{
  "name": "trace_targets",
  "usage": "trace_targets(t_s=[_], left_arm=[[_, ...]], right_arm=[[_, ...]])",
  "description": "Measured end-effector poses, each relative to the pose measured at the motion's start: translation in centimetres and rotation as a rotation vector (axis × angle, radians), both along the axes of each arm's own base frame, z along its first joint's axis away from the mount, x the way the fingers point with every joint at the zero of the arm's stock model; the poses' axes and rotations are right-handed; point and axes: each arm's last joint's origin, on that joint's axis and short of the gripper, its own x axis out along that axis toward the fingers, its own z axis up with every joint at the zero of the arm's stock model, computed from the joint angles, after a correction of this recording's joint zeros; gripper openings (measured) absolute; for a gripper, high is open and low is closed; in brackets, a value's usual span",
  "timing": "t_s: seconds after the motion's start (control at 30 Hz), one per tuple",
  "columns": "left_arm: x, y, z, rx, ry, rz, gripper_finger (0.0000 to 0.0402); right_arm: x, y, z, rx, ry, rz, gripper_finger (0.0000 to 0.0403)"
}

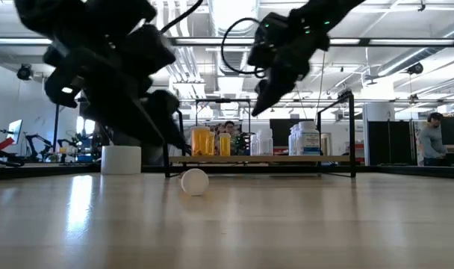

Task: Pick and place medicine bottles onto shelf by color
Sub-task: Put the small orange pill bottle on the shelf aligned with the small orange pill bottles

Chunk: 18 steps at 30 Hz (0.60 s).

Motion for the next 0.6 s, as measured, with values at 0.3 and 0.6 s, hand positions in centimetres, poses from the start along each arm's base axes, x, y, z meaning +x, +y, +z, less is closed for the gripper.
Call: trace_targets(t_s=[0.3,0.6], left_arm=[[2.5,-0.4,-1.4,0.189,0.024,-0.313,0.0245],[4.4,-0.7,-3.0,0.204,0.065,-0.325,0.0181]], right_arm=[[-4.1,9.4,-2.1,0.108,-0.048,0.081,0.0219],[-7.8,13.4,-2.9,0.043,-0.129,-0.11,0.0219]])
